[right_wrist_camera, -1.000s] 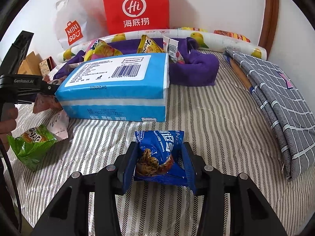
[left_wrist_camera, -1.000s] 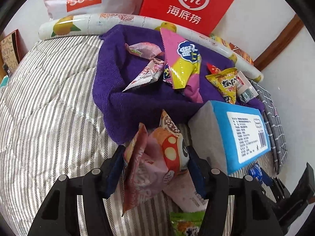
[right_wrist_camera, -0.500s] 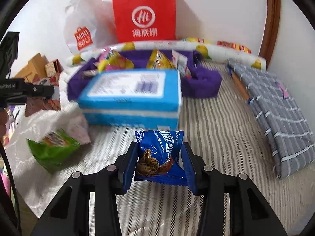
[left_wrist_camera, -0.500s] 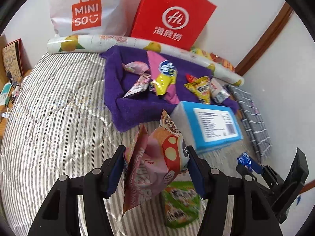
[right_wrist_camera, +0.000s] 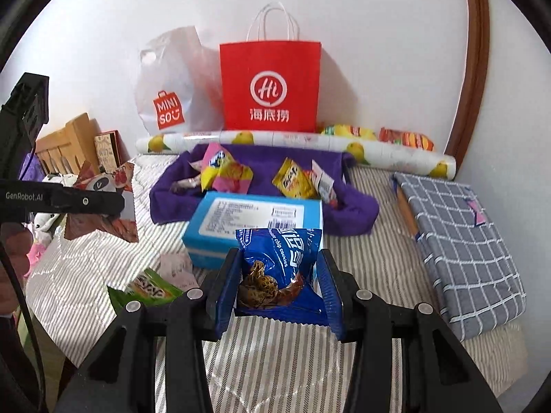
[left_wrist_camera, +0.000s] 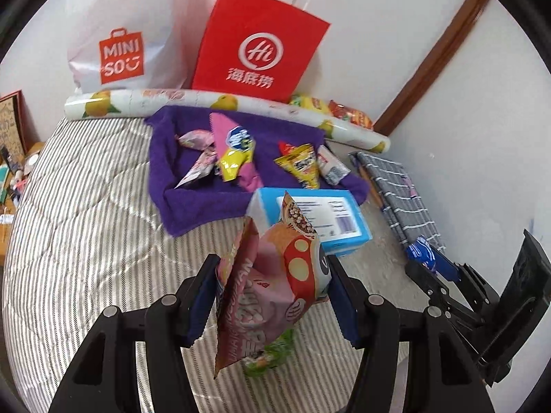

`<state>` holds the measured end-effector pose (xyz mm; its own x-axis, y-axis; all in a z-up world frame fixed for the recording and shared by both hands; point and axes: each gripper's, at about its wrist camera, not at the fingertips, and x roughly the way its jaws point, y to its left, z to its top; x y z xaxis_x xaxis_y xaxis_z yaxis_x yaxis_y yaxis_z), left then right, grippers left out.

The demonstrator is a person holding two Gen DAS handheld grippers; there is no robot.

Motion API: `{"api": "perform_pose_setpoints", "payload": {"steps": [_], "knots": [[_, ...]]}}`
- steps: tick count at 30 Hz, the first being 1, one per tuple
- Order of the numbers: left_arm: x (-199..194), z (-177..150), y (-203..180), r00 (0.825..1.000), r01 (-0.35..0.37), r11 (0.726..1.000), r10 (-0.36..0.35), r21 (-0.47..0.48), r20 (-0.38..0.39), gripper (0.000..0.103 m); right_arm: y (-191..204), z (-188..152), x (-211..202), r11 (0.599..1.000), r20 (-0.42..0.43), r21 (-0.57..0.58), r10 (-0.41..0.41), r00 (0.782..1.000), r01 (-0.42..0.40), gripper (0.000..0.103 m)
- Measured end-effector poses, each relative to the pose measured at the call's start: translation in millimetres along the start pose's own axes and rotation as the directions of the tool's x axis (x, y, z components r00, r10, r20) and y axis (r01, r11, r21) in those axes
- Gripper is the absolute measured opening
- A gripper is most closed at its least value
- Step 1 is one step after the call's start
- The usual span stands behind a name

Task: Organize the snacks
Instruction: 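Carry the blue packet with the right tool while the left carries the panda bag to the towel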

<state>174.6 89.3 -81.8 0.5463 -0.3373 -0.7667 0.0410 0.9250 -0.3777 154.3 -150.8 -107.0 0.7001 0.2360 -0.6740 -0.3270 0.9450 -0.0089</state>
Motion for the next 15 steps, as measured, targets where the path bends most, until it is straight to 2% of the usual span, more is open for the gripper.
{"api": "perform_pose_setpoints", "payload": {"steps": [9,15], "knots": [[-5.6,8.1,-19.3,0.999,0.04,0.999,-0.04,0.03,0.003,0.058,-8.3,19.5,-15.8,1.0,0.043,0.015,0.002,0.999,-0.002,0.044],[-8.0,14.7,-25.2,0.999,0.039,0.998,-0.04,0.041,0.011,0.058,-14.8,28.5,-16.5,0.999,0.051,0.041,0.014,0.999,-0.016,0.044]]}}
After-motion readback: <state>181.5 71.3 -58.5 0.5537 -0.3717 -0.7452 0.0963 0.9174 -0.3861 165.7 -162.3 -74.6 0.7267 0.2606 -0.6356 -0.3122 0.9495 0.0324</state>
